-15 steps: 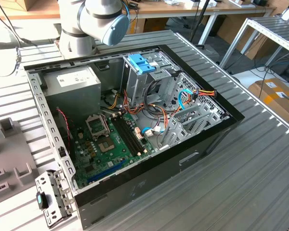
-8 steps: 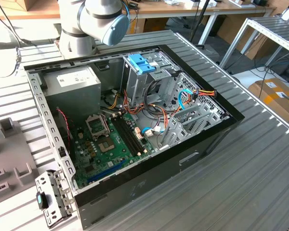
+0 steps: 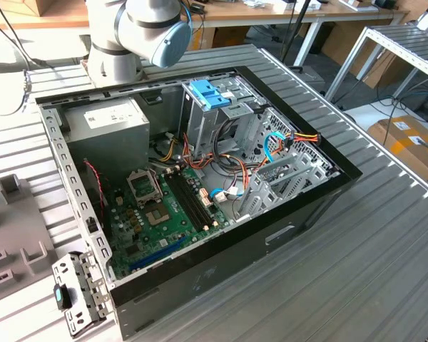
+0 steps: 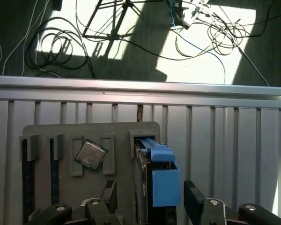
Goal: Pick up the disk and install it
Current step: 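Pick up the disk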
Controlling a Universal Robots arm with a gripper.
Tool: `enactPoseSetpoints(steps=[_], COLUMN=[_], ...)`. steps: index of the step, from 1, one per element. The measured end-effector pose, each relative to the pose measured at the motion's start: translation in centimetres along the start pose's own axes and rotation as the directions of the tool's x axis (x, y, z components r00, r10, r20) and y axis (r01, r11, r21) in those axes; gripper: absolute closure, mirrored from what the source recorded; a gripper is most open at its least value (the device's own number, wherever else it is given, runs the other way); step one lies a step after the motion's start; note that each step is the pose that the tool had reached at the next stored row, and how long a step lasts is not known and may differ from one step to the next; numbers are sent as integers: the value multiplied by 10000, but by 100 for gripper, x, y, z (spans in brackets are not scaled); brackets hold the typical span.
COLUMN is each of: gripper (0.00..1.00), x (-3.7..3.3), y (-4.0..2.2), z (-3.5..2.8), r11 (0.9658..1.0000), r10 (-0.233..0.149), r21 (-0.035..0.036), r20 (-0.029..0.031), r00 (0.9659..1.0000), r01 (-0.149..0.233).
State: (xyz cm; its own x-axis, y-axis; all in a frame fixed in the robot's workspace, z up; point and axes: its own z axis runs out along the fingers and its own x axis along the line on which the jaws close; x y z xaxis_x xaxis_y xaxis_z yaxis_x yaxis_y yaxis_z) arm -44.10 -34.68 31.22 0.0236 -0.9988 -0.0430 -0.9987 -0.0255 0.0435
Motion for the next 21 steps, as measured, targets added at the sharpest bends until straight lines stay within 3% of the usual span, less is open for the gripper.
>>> enactPoseSetpoints(steps=[11,21], gripper=[32,32], x=[-1,-92], y=[-3,-9], z=[67,160], r11=[10000,10000], r10=[-17,-74], r21=[-2,-2], r20=[4,22], r00=[10000,10000], r01=[17,74])
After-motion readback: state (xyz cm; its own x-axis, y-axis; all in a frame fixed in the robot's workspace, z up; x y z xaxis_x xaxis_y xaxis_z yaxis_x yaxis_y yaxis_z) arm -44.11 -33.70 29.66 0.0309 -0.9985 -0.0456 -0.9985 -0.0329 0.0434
